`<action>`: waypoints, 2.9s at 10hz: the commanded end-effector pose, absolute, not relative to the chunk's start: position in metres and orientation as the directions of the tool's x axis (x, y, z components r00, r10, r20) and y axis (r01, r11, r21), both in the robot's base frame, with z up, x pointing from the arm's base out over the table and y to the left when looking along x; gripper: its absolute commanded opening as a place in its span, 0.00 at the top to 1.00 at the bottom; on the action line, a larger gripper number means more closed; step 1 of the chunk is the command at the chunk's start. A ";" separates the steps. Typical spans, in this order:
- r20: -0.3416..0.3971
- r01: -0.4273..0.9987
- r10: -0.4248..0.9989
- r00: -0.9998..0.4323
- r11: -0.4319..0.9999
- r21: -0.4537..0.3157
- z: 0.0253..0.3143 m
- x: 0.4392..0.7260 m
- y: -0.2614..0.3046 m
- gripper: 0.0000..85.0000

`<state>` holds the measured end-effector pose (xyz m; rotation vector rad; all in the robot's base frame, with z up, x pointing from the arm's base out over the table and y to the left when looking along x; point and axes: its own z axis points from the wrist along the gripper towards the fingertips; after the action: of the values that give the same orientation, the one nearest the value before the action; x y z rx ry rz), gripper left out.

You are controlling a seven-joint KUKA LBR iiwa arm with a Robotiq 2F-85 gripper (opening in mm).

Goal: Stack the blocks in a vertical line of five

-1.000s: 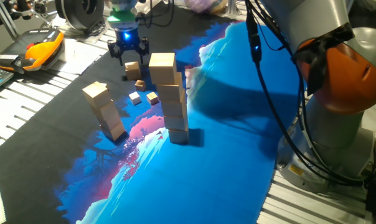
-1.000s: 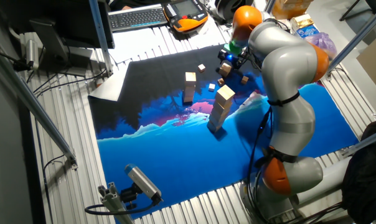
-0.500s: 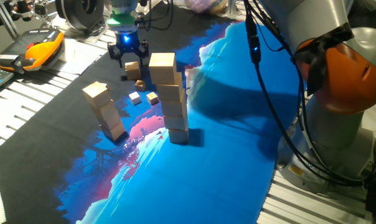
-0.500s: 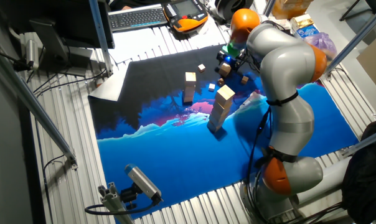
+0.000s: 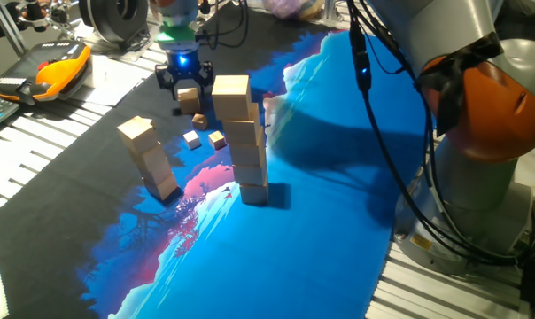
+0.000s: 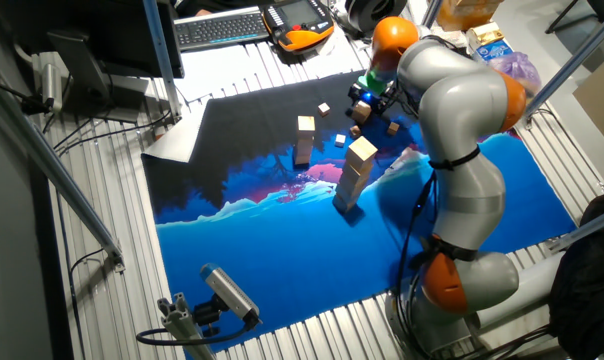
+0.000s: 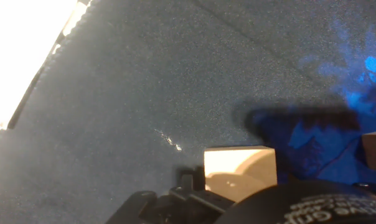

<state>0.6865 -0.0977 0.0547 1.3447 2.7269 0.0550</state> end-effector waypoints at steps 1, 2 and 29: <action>-0.077 0.778 0.781 -0.619 0.624 0.075 0.055 0.687 -0.098 0.40; -0.084 0.762 0.765 -0.638 0.643 0.072 0.055 0.686 -0.098 0.60; -0.021 0.327 0.331 -0.943 0.939 0.108 0.261 0.639 0.014 1.00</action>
<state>0.6392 0.0012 0.2529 0.5199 3.0527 0.1589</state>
